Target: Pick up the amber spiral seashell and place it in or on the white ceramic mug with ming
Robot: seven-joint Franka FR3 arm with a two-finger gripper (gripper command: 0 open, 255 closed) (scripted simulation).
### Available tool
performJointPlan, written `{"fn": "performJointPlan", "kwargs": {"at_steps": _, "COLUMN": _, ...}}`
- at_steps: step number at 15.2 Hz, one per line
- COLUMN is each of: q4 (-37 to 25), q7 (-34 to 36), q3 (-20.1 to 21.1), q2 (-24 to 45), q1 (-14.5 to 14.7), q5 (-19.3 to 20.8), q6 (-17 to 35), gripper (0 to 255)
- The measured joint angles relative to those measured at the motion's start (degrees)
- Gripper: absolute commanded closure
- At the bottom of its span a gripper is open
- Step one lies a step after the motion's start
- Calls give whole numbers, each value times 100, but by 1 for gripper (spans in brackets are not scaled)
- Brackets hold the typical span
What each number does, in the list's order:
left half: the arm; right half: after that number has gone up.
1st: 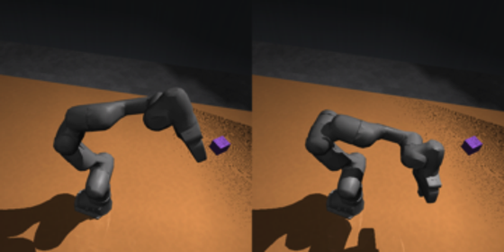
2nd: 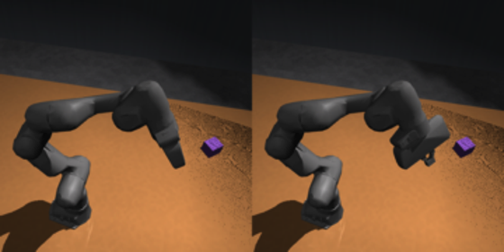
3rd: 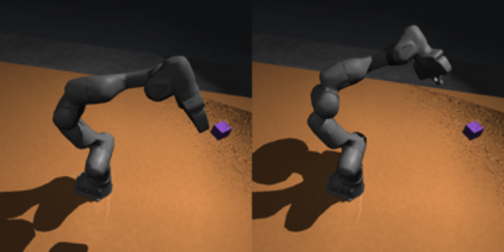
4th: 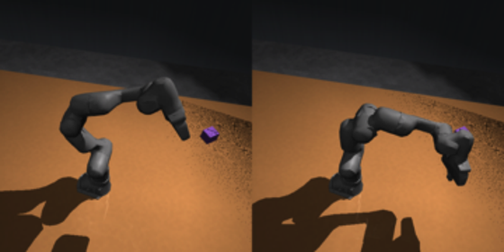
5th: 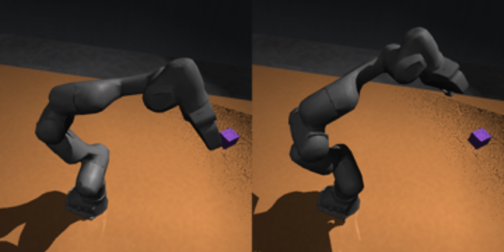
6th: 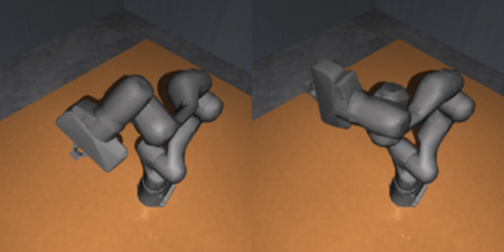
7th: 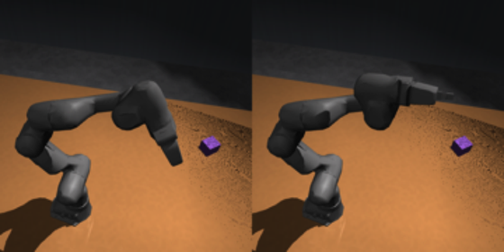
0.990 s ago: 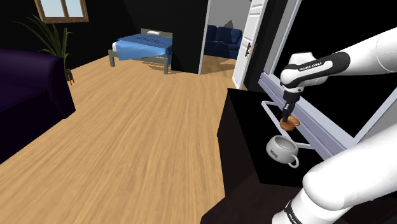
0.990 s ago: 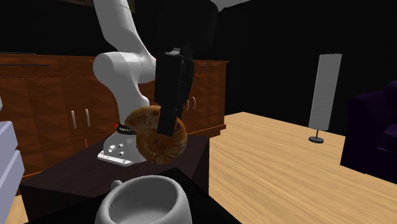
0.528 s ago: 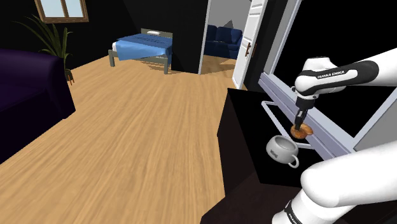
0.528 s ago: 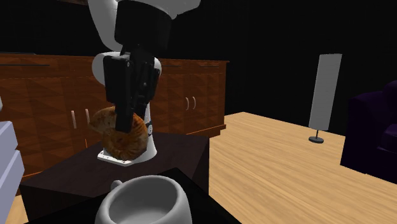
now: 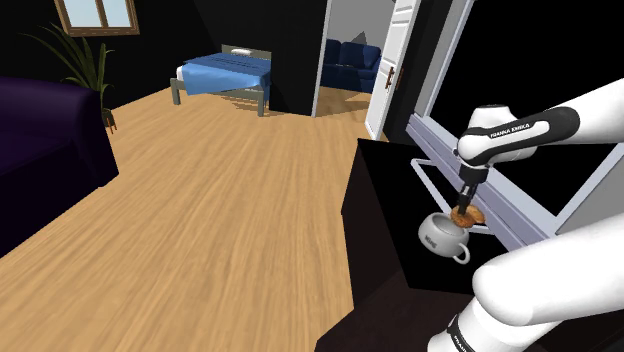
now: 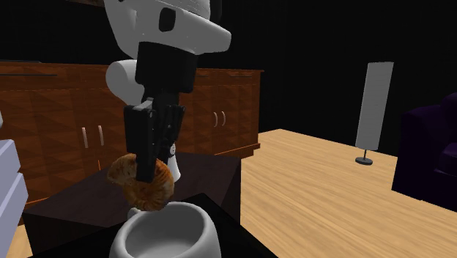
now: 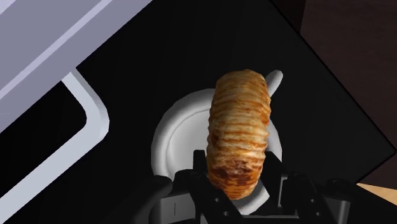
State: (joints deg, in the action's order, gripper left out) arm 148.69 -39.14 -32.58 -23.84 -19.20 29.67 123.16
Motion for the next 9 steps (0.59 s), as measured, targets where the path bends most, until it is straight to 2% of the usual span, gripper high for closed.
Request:
{"fn": "performJointPlan", "kwargs": {"at_steps": 5, "q4": 201, "q7": 55, "q3": -134, "q2": 297, "q1": 4, "q5": 65, "q6": 496, "gripper": 255}}
{"fn": "performJointPlan", "kwargs": {"at_steps": 9, "q4": 225, "q7": 71, "q3": -148, "q2": 353, "q1": 12, "q5": 65, "q6": 578, "gripper": 255}}
